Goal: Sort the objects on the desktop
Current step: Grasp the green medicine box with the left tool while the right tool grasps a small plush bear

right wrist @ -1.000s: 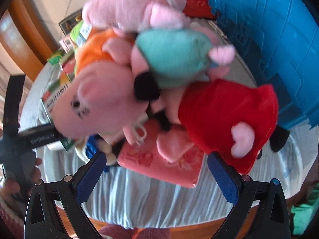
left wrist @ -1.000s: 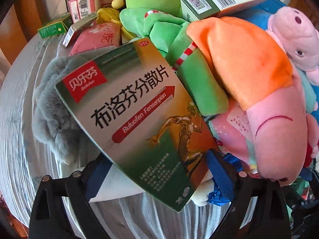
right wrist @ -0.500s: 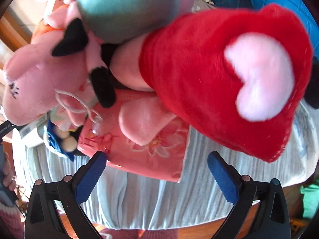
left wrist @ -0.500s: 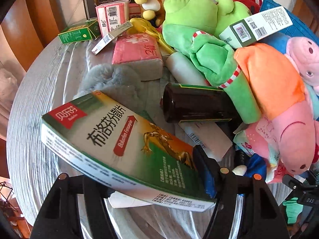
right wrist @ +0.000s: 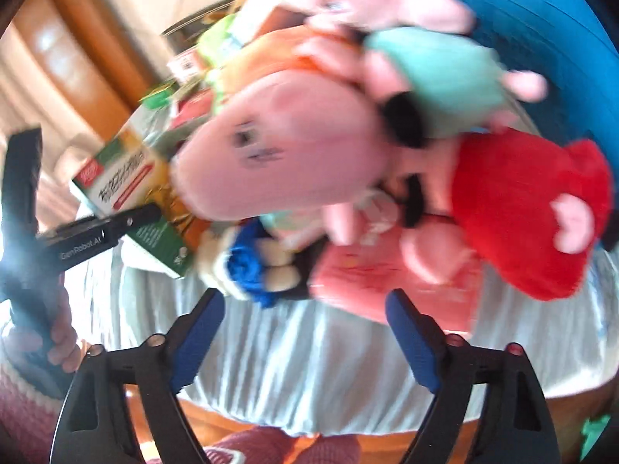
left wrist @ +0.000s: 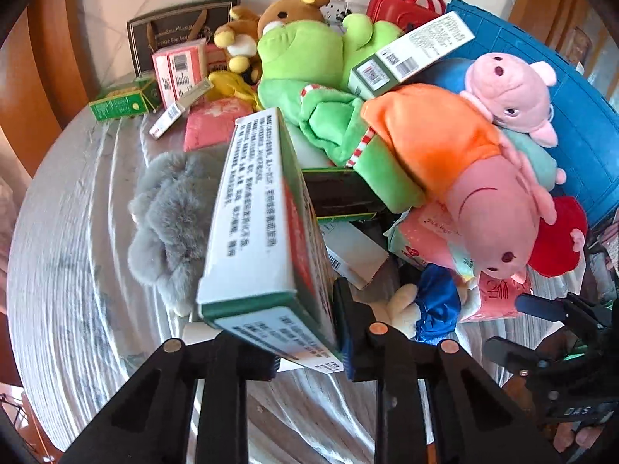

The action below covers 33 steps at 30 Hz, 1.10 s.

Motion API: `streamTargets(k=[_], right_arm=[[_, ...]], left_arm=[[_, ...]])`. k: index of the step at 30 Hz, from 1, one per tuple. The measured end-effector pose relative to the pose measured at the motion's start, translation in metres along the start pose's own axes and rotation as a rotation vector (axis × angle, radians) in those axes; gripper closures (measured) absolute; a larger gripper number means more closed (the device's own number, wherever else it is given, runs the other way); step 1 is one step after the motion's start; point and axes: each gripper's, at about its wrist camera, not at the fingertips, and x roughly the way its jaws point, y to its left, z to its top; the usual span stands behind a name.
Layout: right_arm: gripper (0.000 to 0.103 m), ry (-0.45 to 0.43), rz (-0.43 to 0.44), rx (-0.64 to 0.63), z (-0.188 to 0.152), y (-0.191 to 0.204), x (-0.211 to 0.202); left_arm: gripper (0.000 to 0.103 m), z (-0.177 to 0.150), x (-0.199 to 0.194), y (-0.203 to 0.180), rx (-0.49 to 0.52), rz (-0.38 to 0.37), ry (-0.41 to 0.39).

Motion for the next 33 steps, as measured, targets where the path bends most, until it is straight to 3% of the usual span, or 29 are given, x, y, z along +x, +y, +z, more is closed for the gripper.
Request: streamTargets(k=[5,8,15,18,19,20,23,26,33], right_arm=[[0.021,0.033,0.021,-0.016,-0.002,0.013,0.016],[0.020,0.027,0.009,-0.044,0.002,0.020,0.024],[0.011,0.005,-0.046,-0.117,0.009,0.045,0.044],[0.010,0.013,-0.095,-0.155,0.011,0.050,0.061],[0.015,0.027,-0.109,-0.183,0.011,0.056,0.067],[0.040,0.053,-0.126,-0.200,0.009,0.060,0.074],[0.048,0.023,-0.138,-0.236,0.006,0.070,0.067],[0.071,-0.012,-0.098,-0.217,0.004,0.068,0.047],[0.075,-0.139,-0.060,-0.230,0.010,0.078,-0.010]], left_arm=[[0.085,-0.010,-0.031,-0.005,0.079,0.140,-0.070],[0.085,-0.019,-0.020,-0.002,0.059,0.112,-0.028],[0.085,-0.025,-0.023,0.006,0.080,0.229,-0.077],[0.085,-0.026,-0.026,0.020,0.046,0.233,-0.094],[0.085,-0.026,-0.026,0.021,0.048,0.234,-0.094],[0.085,-0.026,-0.026,0.022,0.048,0.224,-0.094],[0.085,-0.026,-0.028,0.022,0.049,0.199,-0.095],[0.085,-0.025,-0.033,0.020,0.055,0.183,-0.104],[0.085,-0.013,-0.052,0.023,0.047,0.150,-0.155]])
